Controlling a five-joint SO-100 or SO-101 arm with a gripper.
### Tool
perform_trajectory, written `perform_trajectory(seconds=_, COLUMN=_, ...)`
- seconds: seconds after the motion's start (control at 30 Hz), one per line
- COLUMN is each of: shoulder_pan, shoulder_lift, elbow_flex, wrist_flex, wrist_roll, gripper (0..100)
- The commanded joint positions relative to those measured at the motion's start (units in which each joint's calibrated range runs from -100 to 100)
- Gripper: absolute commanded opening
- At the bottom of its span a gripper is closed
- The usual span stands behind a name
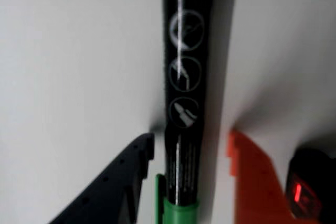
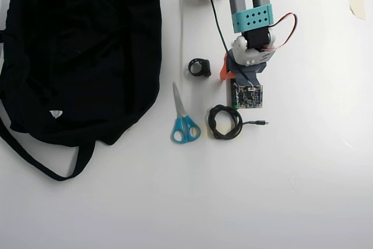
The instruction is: Put the green marker into the black bag
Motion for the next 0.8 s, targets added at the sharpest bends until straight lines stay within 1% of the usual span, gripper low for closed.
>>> perform_trajectory(seconds=0.0, shoulder_pan=0.2, shoulder_lift=-0.13, elbow_flex=-0.84, wrist_flex=0.31, wrist_roll=0.18, gripper=12)
perform_trajectory(seconds=0.27, shoulder_pan=0.2, shoulder_lift=-0.13, elbow_flex=-0.75, wrist_flex=0.31, wrist_roll=0.18, gripper=2)
perform_trajectory(seconds=0.6, shoulder_pan=0.2, shoulder_lift=-1.37, elbow_flex=-0.39, wrist_flex=0.48, wrist_roll=0.18, gripper=2)
perform_trajectory(seconds=0.77, shoulder_pan=0.2, shoulder_lift=-1.62, elbow_flex=-4.08, wrist_flex=5.48, wrist_roll=-0.03, gripper=2)
